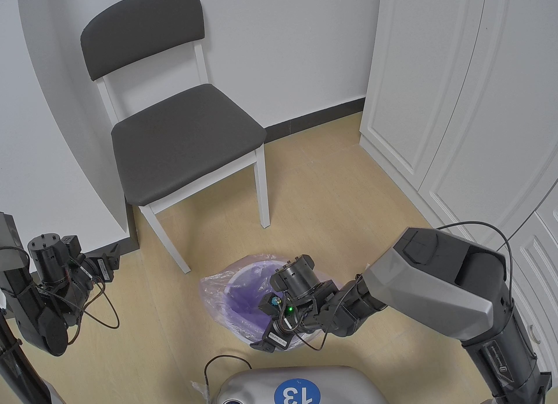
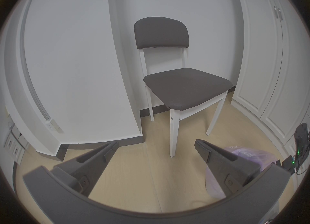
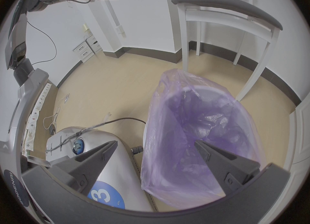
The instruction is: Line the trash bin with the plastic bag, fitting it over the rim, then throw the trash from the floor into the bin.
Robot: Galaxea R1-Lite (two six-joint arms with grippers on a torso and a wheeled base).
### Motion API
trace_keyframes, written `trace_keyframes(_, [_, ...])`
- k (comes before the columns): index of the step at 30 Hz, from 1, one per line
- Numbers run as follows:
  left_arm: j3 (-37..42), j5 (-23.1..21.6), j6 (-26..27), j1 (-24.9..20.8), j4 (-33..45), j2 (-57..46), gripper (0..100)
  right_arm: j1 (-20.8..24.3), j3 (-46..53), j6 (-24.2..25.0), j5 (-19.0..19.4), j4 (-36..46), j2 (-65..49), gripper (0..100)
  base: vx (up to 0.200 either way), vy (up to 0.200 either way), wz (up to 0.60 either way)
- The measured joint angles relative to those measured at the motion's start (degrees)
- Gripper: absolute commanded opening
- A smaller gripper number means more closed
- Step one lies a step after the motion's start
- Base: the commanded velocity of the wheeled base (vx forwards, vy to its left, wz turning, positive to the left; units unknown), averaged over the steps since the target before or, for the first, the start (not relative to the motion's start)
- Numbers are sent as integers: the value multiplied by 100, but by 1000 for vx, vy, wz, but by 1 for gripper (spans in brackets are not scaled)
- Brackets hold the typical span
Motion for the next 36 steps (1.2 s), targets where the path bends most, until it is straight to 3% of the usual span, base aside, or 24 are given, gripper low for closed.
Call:
trace_keyframes(3, [-38,-2,0,-2,-6,12,100,46,-250,15,-235,471,51,100,0,0,0])
trace_keyframes(4, [-52,-5,0,-2,-6,17,100,52,-313,17,-343,580,62,0,0,0,0])
trace_keyframes(7, [-132,-7,2,-5,-6,28,100,94,-631,26,-699,1075,118,0,0,0,0])
trace_keyframes(11, [-193,-9,22,-13,-9,33,100,146,-986,20,-808,1407,197,0,0,0,0])
trace_keyframes(30, [-211,-7,207,-22,-4,4,100,168,-1050,-183,-706,1849,44,0,0,0,0])
trace_keyframes(31, [-211,-9,207,-24,-6,6,100,166,-1036,-194,-706,1882,21,100,0,0,0])
trace_keyframes(36, [-212,-41,228,-83,0,22,100,151,-945,-158,-661,1832,-148,100,0,0,0])
